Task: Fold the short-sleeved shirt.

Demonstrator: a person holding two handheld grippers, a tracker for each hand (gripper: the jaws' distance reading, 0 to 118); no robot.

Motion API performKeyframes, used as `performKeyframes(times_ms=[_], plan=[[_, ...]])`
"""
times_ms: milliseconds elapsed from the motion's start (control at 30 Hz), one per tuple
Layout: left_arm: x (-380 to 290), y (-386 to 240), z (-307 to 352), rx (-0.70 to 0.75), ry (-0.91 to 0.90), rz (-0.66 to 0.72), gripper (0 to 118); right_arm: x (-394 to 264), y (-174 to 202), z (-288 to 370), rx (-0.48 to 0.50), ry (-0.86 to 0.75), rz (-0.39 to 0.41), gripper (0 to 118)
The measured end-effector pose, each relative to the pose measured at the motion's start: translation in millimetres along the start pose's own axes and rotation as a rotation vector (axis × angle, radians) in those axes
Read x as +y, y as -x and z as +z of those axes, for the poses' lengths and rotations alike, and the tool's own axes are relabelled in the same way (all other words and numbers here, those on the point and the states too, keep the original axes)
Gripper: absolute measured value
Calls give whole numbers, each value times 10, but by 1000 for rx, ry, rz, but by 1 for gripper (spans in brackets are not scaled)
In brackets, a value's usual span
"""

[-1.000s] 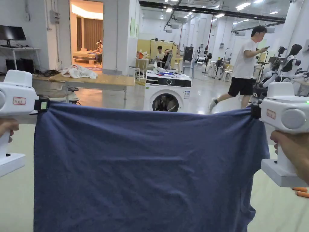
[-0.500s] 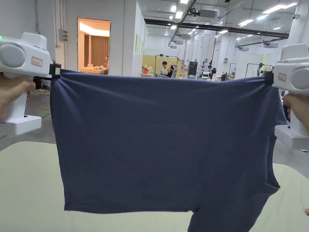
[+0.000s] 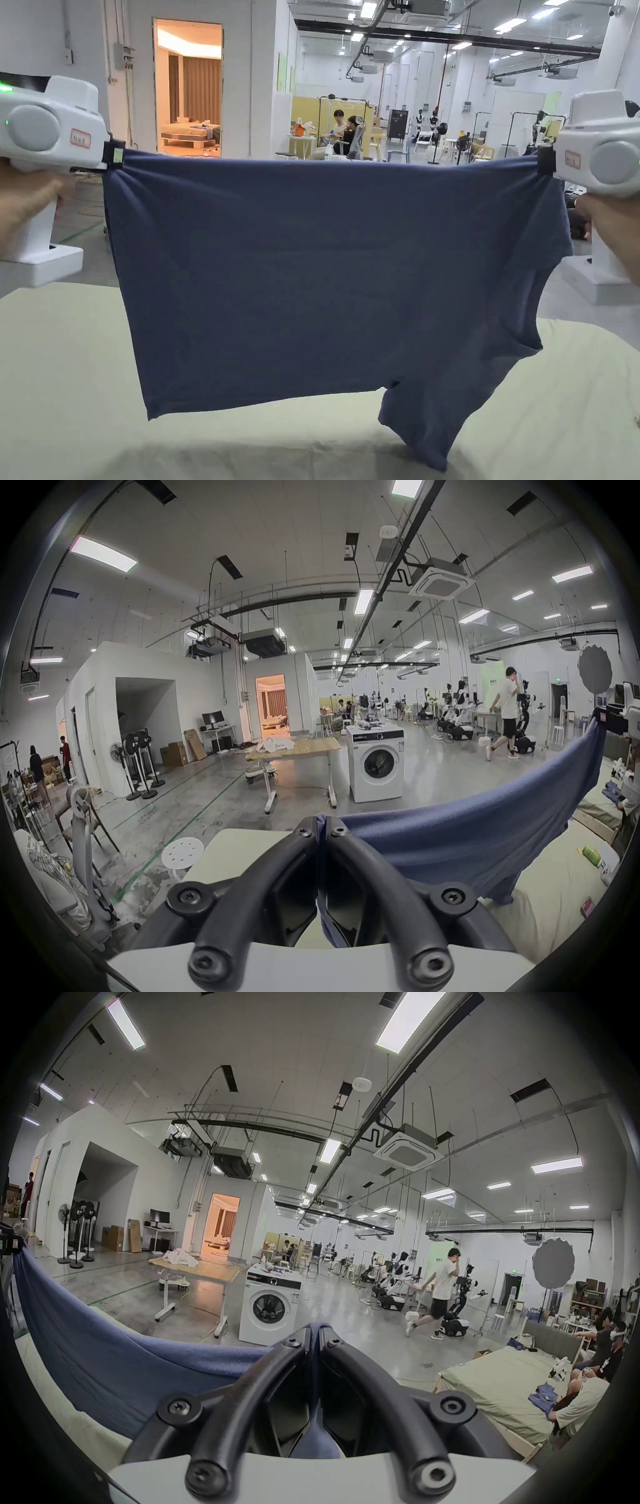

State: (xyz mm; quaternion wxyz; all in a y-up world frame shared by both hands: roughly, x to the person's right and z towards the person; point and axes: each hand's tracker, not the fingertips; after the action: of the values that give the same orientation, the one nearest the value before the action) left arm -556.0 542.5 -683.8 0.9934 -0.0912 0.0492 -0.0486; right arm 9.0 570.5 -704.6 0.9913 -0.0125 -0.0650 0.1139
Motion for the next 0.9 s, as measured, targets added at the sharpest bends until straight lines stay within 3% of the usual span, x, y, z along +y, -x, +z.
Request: performKeyframes(times_ms=[333,633,900], plan=[[-1216,-73,240,-54,103,49,0,-1101,101,534,34,135,-2,2],[-2109,-15,1137,-81,118,133,0,-1912,157,1633,62,204,62,2],[-2943,183,1930,-110,155,162,0,-2608,30,2530,106,313,45,2]])
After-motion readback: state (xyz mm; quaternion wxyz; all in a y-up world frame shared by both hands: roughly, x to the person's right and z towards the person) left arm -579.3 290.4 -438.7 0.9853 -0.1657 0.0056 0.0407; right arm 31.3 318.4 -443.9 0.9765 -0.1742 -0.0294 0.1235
